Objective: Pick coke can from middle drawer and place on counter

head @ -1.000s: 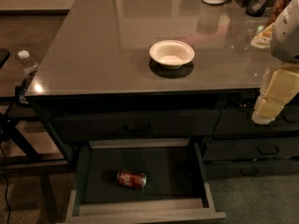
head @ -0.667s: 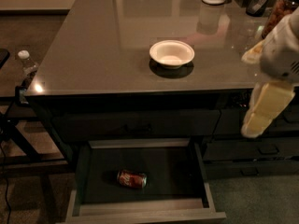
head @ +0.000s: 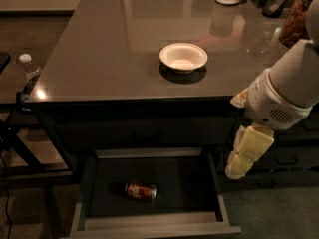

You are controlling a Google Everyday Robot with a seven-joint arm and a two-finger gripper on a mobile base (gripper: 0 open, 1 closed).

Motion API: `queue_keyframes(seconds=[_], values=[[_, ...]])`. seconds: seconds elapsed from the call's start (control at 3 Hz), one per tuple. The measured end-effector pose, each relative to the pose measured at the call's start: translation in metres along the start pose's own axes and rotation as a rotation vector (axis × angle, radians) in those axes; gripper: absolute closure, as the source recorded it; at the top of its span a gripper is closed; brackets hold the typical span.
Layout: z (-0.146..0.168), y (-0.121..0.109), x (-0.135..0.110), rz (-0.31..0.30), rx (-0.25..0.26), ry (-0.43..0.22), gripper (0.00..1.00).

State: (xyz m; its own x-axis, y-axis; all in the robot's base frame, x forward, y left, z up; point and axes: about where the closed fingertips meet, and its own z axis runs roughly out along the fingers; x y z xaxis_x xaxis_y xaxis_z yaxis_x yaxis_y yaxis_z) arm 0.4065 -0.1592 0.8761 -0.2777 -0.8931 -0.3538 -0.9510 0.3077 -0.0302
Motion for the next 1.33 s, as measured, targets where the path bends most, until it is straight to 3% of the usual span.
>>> queue_keyframes(seconds=[0.67, 1.0, 1.33], values=[[0.010, 0.007, -0.001, 0.003, -0.028, -0.026, 0.00], [0.048, 0.018, -0.005, 0.026, -0.055, -0.053, 0.00], [0.098, 0.020, -0.010, 0.043, -0.049, -0.061, 0.00]])
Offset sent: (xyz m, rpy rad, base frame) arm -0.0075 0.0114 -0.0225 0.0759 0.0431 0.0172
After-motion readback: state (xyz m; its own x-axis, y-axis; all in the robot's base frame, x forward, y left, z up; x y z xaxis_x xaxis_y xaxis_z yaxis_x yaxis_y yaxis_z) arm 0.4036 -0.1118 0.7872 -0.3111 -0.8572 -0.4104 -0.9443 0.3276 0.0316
